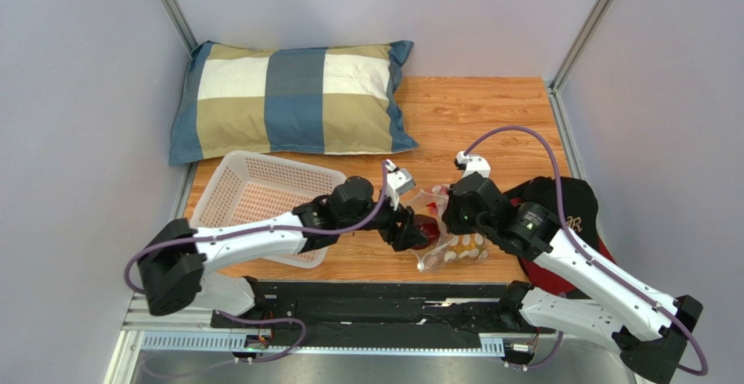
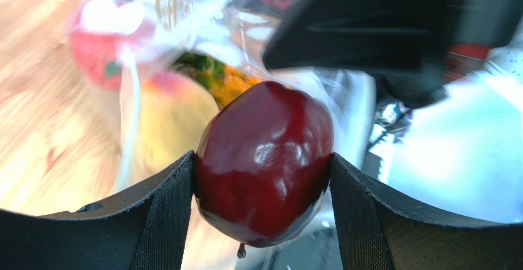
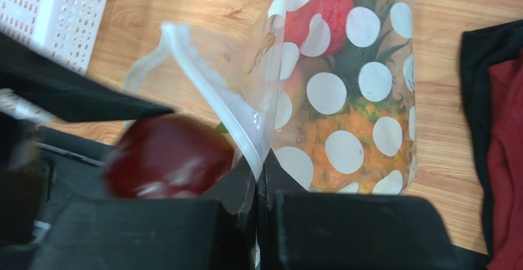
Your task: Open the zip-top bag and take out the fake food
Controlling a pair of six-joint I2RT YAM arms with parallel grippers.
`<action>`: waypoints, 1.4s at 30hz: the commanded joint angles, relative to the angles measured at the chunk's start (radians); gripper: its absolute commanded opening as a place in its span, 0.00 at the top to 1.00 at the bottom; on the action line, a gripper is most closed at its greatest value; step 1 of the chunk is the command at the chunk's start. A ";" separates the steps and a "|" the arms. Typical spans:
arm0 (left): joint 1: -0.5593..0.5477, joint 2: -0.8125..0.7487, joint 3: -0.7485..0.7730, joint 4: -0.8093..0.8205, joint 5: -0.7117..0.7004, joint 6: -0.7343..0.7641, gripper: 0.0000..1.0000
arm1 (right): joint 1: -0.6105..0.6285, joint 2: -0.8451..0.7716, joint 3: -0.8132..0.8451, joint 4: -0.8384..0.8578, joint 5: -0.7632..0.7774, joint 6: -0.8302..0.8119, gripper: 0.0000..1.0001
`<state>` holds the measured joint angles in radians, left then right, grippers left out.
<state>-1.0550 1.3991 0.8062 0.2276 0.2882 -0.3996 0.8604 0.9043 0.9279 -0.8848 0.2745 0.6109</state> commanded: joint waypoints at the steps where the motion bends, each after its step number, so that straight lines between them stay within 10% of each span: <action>1: 0.000 -0.191 0.008 -0.155 0.019 -0.021 1.00 | 0.003 -0.008 -0.017 -0.010 0.092 -0.046 1.00; 4: 0.003 -0.339 0.007 -0.287 -0.045 -0.039 1.00 | 0.000 0.011 -0.017 -0.003 0.115 -0.053 1.00; 12: 0.093 -0.670 -0.013 -0.798 -0.774 -0.255 1.00 | -0.001 0.042 0.020 0.018 0.082 -0.065 1.00; 20: 0.420 -0.572 -0.097 -0.866 -0.692 -0.315 1.00 | -0.001 0.047 0.034 0.026 0.055 -0.074 1.00; 31: 0.440 -0.339 -0.203 -0.593 -0.640 -0.283 1.00 | 0.000 0.042 0.029 0.040 0.012 -0.074 1.00; 38: 0.446 -0.370 -0.190 -0.637 -0.627 -0.294 0.16 | -0.001 0.059 0.038 0.041 -0.015 -0.073 1.00; 42: 0.446 -0.504 -0.142 -0.714 -0.538 -0.219 0.01 | -0.001 0.064 0.042 0.043 -0.029 -0.071 1.00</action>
<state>-0.6132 1.0225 0.6044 -0.4431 -0.3248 -0.6727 0.8608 0.9653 0.9241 -0.8772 0.2607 0.5514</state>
